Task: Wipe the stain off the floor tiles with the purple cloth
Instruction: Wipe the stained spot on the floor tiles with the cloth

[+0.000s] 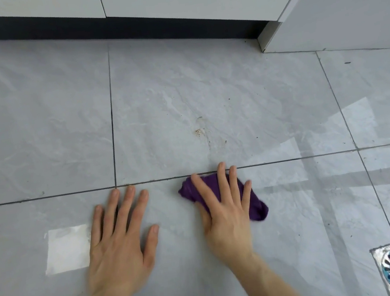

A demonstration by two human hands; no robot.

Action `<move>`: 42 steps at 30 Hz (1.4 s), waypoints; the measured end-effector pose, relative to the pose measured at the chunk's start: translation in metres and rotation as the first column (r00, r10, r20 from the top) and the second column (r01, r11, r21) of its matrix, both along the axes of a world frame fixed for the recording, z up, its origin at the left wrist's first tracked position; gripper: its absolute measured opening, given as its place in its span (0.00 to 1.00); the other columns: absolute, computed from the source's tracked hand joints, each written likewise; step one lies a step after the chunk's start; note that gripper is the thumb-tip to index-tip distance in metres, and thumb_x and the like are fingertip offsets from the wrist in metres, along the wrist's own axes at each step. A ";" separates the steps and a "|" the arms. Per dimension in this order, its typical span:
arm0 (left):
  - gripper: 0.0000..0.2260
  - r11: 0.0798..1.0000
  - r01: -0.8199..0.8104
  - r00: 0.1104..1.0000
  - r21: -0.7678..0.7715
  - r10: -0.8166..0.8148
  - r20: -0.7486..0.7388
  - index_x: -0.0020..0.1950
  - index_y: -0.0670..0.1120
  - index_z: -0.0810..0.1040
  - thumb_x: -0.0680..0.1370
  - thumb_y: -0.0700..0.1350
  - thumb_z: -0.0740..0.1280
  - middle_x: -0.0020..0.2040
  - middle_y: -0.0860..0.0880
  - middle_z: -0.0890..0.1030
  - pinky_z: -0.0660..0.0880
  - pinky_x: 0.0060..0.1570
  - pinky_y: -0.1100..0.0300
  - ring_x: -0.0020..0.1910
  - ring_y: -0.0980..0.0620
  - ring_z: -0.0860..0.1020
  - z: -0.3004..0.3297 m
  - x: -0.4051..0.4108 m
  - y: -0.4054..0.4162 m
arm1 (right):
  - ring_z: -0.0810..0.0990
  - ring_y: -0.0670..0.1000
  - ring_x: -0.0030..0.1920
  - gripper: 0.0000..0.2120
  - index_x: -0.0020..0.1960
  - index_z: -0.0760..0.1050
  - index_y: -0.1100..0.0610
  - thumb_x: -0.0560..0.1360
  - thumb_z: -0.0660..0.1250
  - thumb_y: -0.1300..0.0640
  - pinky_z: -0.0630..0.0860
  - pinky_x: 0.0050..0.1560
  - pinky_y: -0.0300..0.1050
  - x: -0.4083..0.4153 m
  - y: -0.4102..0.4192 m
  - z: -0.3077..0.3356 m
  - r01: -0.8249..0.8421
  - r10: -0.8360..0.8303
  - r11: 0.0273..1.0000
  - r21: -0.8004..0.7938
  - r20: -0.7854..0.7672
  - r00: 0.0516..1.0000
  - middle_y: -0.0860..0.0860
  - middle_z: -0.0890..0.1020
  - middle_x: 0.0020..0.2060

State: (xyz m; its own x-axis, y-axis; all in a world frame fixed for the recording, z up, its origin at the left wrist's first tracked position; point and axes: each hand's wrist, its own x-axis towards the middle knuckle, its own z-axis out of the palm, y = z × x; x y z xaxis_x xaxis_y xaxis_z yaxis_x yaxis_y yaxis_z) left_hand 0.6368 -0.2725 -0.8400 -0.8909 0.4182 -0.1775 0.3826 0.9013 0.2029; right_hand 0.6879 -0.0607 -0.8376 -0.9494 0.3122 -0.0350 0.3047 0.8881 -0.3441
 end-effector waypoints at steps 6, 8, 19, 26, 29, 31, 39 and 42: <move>0.31 1.000 -0.014 1.000 0.016 0.014 0.011 0.82 0.52 0.57 0.80 0.60 0.54 0.83 0.50 0.58 0.56 0.79 0.38 0.83 0.47 0.52 0.001 -0.001 -0.001 | 0.63 0.49 0.78 0.30 0.74 0.70 0.45 0.78 0.64 0.71 0.62 0.77 0.53 -0.022 0.020 0.007 0.118 -0.159 0.974 -0.195 -0.212 0.964 0.52 0.69 0.76; 0.31 1.000 -0.012 1.000 0.023 0.012 0.006 0.82 0.52 0.57 0.80 0.60 0.54 0.83 0.51 0.58 0.56 0.79 0.39 0.83 0.47 0.53 0.001 0.000 -0.001 | 0.68 0.37 0.72 0.24 0.73 0.68 0.43 0.83 0.61 0.65 0.66 0.70 0.35 -0.030 0.025 0.026 0.250 -0.383 0.878 -0.408 -0.286 0.878 0.45 0.73 0.71; 0.30 0.998 -0.018 0.995 0.061 0.024 -0.099 0.80 0.49 0.63 0.79 0.58 0.57 0.82 0.48 0.63 0.61 0.77 0.36 0.81 0.43 0.60 -0.004 0.001 0.001 | 0.47 0.59 0.82 0.23 0.81 0.57 0.52 0.86 0.51 0.53 0.41 0.78 0.57 -0.132 0.054 0.000 0.530 -0.593 0.765 -0.366 -0.080 0.801 0.57 0.59 0.81; 0.31 0.999 -0.015 0.997 0.045 0.018 -0.072 0.80 0.50 0.63 0.79 0.59 0.56 0.82 0.48 0.64 0.60 0.77 0.37 0.81 0.43 0.60 -0.004 -0.001 0.001 | 0.42 0.59 0.82 0.23 0.79 0.55 0.37 0.85 0.45 0.42 0.37 0.78 0.64 -0.179 0.027 0.003 0.297 -0.305 0.932 -0.208 -0.004 0.952 0.56 0.52 0.82; 0.31 0.999 -0.020 0.998 0.047 0.023 -0.064 0.80 0.50 0.63 0.78 0.59 0.56 0.81 0.48 0.64 0.61 0.77 0.37 0.81 0.43 0.61 -0.003 -0.002 0.000 | 0.48 0.66 0.81 0.23 0.79 0.57 0.38 0.85 0.52 0.43 0.45 0.77 0.71 -0.169 0.023 -0.003 0.209 -0.209 0.977 0.025 -0.031 0.977 0.60 0.55 0.81; 0.31 0.999 -0.012 0.998 0.042 0.014 -0.060 0.80 0.50 0.63 0.78 0.59 0.56 0.81 0.48 0.64 0.60 0.77 0.37 0.81 0.43 0.61 -0.002 -0.002 0.000 | 0.51 0.67 0.80 0.22 0.79 0.58 0.40 0.86 0.54 0.46 0.50 0.76 0.71 -0.159 0.026 -0.007 0.116 -0.113 0.988 0.100 -0.036 0.993 0.61 0.56 0.81; 0.30 0.998 -0.035 0.996 0.057 0.039 -0.075 0.80 0.50 0.64 0.78 0.59 0.57 0.80 0.48 0.66 0.64 0.75 0.36 0.80 0.43 0.63 -0.002 -0.002 0.002 | 0.50 0.62 0.82 0.29 0.79 0.61 0.44 0.82 0.63 0.61 0.53 0.79 0.63 -0.113 0.026 -0.003 -0.156 0.158 0.987 0.032 -0.087 0.984 0.58 0.57 0.81; 0.30 0.998 -0.035 0.996 0.057 0.040 -0.080 0.79 0.50 0.65 0.77 0.58 0.57 0.80 0.47 0.67 0.64 0.74 0.35 0.80 0.43 0.64 -0.003 -0.001 0.001 | 0.49 0.61 0.82 0.36 0.79 0.61 0.43 0.77 0.66 0.67 0.52 0.80 0.61 -0.089 0.017 -0.003 -0.189 0.189 0.982 0.005 -0.078 0.979 0.57 0.58 0.81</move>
State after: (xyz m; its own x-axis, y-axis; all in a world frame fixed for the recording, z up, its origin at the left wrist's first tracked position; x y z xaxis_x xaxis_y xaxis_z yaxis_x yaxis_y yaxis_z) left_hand 0.6356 -0.2710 -0.8428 -0.9167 0.3912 -0.0819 0.3657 0.9036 0.2229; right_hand 0.5994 -0.0437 -0.8405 -0.9911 0.1270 0.0408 0.1037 0.9261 -0.3628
